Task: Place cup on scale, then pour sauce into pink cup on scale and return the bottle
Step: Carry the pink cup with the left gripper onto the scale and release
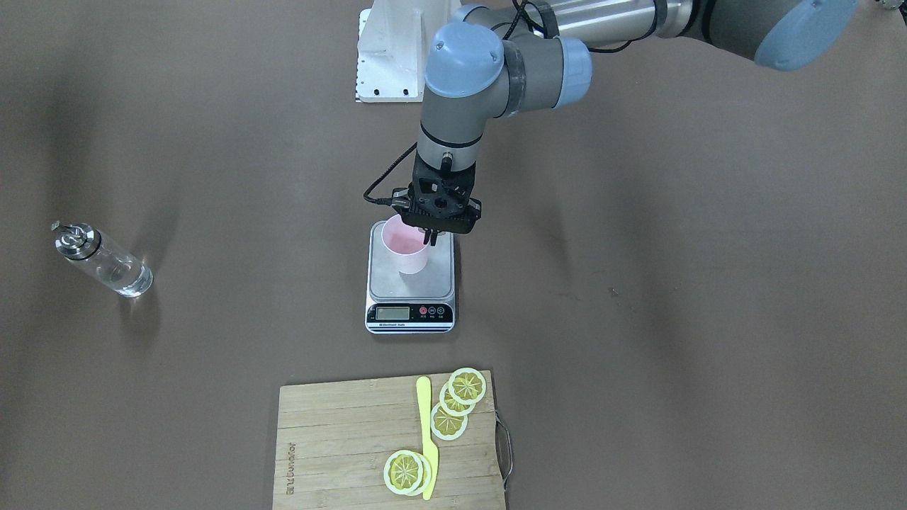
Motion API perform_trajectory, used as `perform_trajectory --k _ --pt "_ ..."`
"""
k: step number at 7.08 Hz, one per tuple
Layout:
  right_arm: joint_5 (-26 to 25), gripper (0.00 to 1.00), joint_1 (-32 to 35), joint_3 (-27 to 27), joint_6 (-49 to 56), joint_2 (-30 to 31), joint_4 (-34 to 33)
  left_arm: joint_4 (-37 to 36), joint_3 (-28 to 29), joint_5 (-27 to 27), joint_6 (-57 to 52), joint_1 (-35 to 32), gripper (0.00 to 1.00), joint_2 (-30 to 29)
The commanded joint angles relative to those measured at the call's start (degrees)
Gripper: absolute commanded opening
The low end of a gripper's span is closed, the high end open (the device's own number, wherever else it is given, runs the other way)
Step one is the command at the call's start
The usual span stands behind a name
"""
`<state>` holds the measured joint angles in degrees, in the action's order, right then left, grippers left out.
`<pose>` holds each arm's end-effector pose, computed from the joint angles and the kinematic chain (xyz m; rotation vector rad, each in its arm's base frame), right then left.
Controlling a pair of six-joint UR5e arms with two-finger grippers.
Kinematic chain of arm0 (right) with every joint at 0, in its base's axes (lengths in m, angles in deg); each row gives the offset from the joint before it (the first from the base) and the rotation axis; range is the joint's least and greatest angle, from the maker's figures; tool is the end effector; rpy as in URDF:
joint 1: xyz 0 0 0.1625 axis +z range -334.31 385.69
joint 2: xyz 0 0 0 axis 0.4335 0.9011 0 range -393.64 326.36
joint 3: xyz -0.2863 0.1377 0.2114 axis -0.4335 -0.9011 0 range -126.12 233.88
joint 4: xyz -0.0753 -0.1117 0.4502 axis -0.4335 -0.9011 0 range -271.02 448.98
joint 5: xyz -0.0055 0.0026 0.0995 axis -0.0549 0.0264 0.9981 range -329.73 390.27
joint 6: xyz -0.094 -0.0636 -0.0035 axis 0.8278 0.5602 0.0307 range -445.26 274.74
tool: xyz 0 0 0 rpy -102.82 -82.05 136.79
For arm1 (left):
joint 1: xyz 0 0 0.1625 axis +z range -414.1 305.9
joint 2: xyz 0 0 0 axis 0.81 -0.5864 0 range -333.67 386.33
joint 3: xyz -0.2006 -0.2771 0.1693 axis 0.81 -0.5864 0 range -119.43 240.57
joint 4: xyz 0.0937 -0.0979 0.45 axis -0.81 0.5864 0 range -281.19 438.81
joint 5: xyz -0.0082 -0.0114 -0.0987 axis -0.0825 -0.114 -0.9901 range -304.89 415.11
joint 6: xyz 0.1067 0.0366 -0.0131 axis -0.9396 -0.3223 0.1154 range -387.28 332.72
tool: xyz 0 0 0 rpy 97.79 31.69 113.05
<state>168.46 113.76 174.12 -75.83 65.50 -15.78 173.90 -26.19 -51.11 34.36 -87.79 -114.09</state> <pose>0.0330 -0.4686 0.4413 0.1591 -0.8336 -0.2328 0.5657 -0.4994 0.0630 0.2413 0.9114 0.0430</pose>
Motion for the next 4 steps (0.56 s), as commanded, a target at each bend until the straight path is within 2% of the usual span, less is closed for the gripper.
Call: perform_trajectory --k 1,3,4 --pt "-0.03 1.0 0.0 0.0 -0.12 0.0 0.0 1.05 0.36 0.04 -0.11 -0.06 0.97 0.15" --pt "-0.03 1.0 0.0 -0.09 -0.03 -0.09 0.0 0.72 -3.04 -0.48 -0.11 -0.93 0.97 1.54" --pt "-0.03 1.0 0.0 -0.09 -0.12 -0.09 0.0 0.62 -9.07 -0.66 -0.11 -1.9 0.97 6.0"
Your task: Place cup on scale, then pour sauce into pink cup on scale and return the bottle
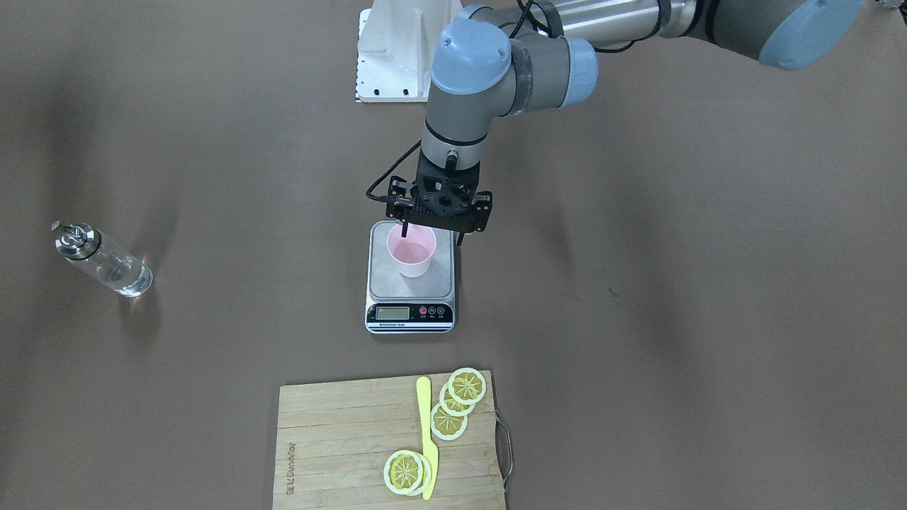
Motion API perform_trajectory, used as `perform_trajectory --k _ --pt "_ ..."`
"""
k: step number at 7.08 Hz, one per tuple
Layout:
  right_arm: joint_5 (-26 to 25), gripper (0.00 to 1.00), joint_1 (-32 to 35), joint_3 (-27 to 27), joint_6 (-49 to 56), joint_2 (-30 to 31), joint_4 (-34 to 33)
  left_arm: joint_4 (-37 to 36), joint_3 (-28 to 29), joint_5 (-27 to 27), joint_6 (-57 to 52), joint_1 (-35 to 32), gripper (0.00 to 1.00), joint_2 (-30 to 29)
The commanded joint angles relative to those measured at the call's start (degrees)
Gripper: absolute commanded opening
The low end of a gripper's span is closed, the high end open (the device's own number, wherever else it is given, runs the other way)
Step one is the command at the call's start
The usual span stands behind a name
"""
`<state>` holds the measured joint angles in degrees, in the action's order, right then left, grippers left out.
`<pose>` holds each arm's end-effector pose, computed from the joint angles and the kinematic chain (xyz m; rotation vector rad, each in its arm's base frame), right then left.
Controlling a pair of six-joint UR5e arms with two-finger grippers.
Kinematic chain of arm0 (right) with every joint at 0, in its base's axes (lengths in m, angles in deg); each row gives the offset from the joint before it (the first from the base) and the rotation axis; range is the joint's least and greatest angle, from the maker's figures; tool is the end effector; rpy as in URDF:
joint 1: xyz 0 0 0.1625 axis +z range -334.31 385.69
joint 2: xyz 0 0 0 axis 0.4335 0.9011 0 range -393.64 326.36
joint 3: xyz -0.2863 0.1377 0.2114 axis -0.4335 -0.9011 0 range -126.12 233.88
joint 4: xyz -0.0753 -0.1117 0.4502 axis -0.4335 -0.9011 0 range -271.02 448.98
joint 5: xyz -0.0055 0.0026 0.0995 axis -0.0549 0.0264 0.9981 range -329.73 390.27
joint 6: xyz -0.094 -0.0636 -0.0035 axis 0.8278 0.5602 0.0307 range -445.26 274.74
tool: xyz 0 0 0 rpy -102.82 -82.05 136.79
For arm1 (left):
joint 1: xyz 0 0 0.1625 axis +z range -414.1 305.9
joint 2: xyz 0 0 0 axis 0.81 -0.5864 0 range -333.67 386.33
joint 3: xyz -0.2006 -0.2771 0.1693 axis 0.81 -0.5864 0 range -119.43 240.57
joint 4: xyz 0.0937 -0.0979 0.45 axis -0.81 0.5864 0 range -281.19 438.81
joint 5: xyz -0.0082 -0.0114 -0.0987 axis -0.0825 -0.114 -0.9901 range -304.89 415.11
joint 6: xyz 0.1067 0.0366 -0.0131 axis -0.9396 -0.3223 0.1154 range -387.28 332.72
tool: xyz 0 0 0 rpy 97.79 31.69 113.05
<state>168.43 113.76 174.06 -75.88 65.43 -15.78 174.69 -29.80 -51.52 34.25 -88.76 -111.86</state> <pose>0.0330 -0.4691 0.4414 0.1589 -0.8331 -0.2320 0.5424 -0.4977 0.0613 0.2652 0.9433 0.0386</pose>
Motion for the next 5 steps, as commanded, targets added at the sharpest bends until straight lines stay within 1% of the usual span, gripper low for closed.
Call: perform_trajectory --k 1,2,3,4,5 --pt "-0.09 1.0 0.0 -0.12 -0.06 0.07 -0.09 -0.17 -12.14 -3.56 -0.01 -3.63 0.97 10.24" --pt "-0.09 1.0 0.0 -0.29 -0.5 0.07 -0.09 -0.08 -15.86 -7.59 -0.09 -6.79 0.97 15.7" --pt "-0.09 1.0 0.0 -1.17 -1.98 -0.36 -0.09 -0.16 -17.9 -11.11 -1.57 -11.35 0.97 19.85" --pt "0.09 1.0 0.0 -1.17 -3.04 -0.37 0.35 -0.17 -20.96 -14.54 -8.99 -16.36 0.97 26.33" --pt "0.87 1.0 -0.7 -1.09 -2.62 0.15 5.49 0.27 -22.56 -18.06 -18.72 -21.54 0.97 32.66"
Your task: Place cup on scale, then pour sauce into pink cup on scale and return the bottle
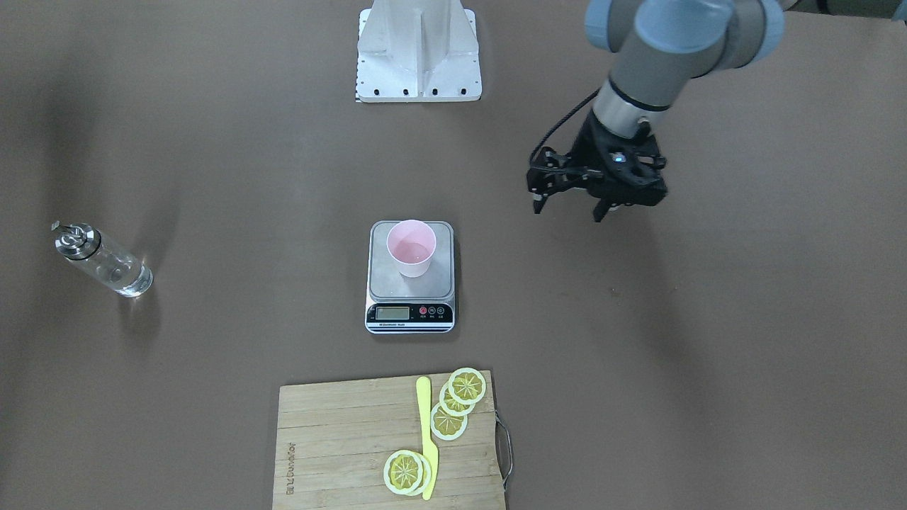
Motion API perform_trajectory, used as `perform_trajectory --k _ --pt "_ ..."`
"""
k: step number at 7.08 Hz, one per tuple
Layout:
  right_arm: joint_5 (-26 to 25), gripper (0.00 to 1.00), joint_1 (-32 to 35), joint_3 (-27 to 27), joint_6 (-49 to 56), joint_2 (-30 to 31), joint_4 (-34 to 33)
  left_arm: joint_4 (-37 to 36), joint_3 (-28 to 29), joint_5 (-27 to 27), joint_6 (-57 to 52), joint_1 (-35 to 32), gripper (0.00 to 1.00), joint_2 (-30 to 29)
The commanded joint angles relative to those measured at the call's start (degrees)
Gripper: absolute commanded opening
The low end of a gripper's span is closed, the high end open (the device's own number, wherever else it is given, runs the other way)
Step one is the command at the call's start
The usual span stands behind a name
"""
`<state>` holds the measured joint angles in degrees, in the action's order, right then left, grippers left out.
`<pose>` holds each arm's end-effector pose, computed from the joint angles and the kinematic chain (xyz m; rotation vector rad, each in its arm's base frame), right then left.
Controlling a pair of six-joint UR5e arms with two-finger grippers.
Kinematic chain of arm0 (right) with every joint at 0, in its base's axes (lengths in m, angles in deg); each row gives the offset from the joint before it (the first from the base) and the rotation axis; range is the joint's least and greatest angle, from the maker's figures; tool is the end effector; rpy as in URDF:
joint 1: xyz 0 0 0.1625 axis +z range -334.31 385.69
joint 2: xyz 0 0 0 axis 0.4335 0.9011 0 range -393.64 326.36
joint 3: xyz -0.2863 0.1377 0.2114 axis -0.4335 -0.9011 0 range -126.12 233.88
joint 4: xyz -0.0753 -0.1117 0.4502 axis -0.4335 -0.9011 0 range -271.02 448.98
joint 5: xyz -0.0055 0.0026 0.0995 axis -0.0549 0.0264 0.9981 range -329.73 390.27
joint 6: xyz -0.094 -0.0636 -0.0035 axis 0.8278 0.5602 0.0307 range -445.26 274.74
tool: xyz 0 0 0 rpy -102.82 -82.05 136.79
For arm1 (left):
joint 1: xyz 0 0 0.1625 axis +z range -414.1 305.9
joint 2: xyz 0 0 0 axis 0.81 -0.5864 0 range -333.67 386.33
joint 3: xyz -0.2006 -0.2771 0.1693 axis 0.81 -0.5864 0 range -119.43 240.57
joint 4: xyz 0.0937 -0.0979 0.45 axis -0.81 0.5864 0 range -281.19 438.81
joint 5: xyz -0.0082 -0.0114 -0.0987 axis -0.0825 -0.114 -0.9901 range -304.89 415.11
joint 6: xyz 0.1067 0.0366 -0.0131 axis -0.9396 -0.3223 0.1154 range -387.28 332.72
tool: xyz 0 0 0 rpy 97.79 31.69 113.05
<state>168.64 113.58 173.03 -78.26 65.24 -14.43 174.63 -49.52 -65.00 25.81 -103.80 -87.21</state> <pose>0.0311 -0.4733 0.4465 0.1486 -0.8391 -0.1998 0.3415 -0.5208 0.1896 0.2192 0.9485 0.0213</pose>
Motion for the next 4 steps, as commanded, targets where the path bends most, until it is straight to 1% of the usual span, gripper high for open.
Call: perform_trajectory --k 1,2,3,4 --pt "1.02 1.0 -5.14 -1.97 -0.32 0.52 12.8 0.42 -2.68 -6.7 -17.33 -11.07 0.97 10.94" --pt "1.46 1.0 -5.54 -3.73 0.2 1.13 19.15 0.42 -2.15 -7.07 -19.06 -11.99 0.97 11.41" --pt "1.47 1.0 -6.5 -6.01 0.56 2.96 27.92 0.42 -2.24 -7.07 -19.07 -12.0 0.97 11.5" --pt "1.55 1.0 -6.59 -11.26 -0.05 4.55 39.05 0.42 -2.24 -7.07 -18.99 -12.0 0.97 11.5"
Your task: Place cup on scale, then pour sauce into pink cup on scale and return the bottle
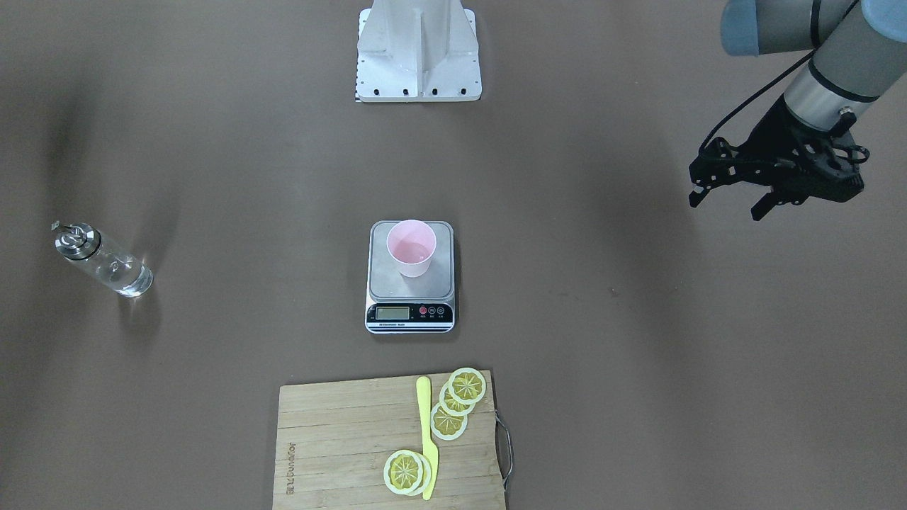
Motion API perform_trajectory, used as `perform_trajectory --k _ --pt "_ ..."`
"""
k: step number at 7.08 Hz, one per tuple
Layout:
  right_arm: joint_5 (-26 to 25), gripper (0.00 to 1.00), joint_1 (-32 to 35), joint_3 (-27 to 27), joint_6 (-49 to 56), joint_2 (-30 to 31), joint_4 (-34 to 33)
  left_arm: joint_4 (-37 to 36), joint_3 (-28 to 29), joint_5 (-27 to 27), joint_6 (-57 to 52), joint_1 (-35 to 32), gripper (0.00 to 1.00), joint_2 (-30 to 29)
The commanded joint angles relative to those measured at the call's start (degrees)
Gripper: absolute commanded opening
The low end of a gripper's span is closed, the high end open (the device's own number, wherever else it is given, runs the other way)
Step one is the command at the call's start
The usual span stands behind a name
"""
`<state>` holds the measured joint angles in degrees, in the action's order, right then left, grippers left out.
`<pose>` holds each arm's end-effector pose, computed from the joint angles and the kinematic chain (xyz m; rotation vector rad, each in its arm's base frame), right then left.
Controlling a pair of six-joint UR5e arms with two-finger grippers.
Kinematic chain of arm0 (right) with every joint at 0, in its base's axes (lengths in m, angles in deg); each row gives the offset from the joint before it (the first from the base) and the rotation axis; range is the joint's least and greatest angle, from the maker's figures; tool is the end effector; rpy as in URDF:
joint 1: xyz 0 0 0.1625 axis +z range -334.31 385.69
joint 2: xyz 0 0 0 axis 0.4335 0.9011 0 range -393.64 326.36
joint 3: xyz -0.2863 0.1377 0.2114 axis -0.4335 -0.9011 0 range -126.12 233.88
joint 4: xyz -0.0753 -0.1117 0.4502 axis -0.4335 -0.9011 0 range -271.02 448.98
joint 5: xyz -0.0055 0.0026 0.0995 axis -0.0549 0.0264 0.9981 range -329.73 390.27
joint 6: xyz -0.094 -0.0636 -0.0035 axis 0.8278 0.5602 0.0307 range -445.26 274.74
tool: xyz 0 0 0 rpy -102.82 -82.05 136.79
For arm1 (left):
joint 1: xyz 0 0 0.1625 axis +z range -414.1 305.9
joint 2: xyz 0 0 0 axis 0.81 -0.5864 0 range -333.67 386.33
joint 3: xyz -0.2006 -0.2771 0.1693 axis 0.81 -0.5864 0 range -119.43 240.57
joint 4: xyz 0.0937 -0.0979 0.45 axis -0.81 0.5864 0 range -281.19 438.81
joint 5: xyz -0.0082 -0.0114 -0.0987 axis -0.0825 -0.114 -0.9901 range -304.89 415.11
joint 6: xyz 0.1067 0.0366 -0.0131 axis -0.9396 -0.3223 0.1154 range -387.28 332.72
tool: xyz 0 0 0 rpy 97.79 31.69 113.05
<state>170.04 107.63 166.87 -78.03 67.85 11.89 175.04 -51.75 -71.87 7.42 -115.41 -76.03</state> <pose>-0.0220 -0.4884 0.4723 0.3952 -0.8641 -0.4316 0.2247 -0.5462 0.2822 0.2611 0.8857 0.1329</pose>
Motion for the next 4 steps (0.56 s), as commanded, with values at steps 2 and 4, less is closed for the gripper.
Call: perform_trajectory --k 2,4 --pt "-2.47 0.98 -4.84 -13.21 -1.07 -2.23 27.5 0.01 0.17 -0.2 -0.59 -0.39 0.97 0.32" --pt "-3.97 0.96 -7.14 -15.41 -1.51 -6.46 27.7 -0.08 0.17 -0.2 -0.59 -0.39 0.97 0.32"
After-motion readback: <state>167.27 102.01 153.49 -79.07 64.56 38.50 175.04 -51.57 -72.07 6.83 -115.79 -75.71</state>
